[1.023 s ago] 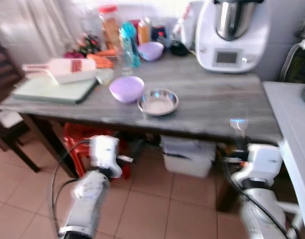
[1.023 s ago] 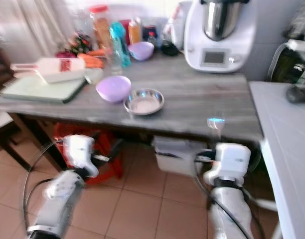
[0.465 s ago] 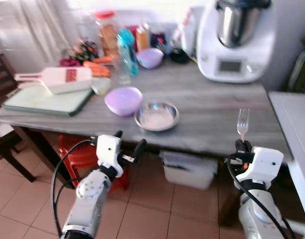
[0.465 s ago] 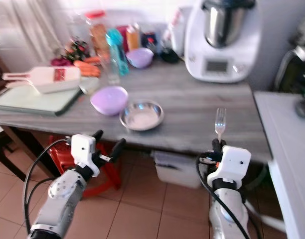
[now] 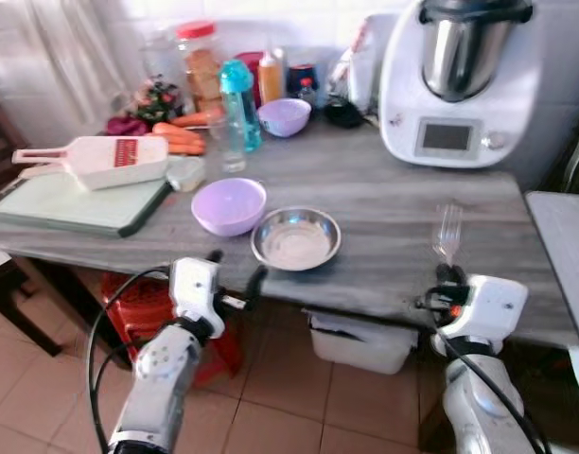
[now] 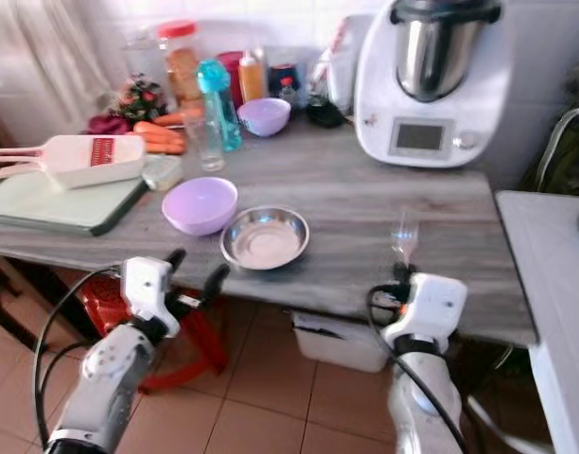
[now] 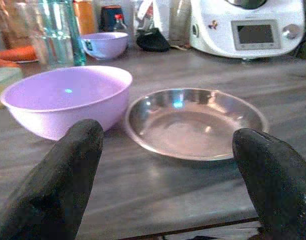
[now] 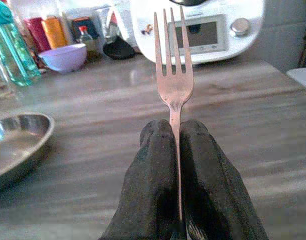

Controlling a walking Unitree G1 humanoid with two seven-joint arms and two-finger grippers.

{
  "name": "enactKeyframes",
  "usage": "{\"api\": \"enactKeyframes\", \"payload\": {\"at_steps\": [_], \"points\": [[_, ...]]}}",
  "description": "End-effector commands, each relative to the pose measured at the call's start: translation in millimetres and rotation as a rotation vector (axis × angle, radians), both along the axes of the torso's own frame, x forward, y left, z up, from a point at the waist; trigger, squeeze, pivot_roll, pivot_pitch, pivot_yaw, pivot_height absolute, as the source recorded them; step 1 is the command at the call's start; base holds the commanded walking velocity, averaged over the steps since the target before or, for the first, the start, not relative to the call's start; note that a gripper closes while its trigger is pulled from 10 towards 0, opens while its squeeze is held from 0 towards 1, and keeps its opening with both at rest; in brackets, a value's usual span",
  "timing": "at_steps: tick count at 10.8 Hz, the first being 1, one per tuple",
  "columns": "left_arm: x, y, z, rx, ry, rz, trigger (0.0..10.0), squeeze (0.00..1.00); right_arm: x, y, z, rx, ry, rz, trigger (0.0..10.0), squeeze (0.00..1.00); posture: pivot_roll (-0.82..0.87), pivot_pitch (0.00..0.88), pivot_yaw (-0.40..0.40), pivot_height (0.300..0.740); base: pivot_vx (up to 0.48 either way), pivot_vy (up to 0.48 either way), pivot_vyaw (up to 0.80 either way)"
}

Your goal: Setting the table

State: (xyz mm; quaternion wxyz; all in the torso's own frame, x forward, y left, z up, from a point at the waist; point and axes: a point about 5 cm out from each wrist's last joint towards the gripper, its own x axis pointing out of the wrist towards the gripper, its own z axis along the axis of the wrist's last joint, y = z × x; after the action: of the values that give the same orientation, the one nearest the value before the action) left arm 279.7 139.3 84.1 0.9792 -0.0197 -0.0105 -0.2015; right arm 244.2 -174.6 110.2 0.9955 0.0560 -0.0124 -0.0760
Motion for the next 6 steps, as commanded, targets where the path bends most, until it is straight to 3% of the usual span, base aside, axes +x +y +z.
{"api": "enactKeyframes", "payload": {"at_steps": [1, 3, 6], "points": [[-6.4, 16.9, -5, 0.06, 0.014, 0.024, 10.0, 0.0, 6.9, 13.4, -6, 0.084, 0.051, 0.049, 10.0, 0.0, 0.0, 0.0, 0.069, 0.74, 0.0, 0.0, 0.0], [-20.1, 29.6, -14, 0.117, 0.037, -0.024, 10.0, 0.0, 21.2, 11.6, -4, 0.168, 0.063, 0.017, 10.0, 0.0, -0.01, 0.0, 0.063, 0.74, 0.0, 0.0, 0.0], [-23.6, 31.2, -12, 0.134, 0.031, -0.124, 10.0, 0.0, 43.3, 17.1, -5, 0.174, 0.121, 0.021, 10.0, 0.0, 0.01, 0.0, 0.039, 0.74, 0.0, 0.0, 0.0]]}}
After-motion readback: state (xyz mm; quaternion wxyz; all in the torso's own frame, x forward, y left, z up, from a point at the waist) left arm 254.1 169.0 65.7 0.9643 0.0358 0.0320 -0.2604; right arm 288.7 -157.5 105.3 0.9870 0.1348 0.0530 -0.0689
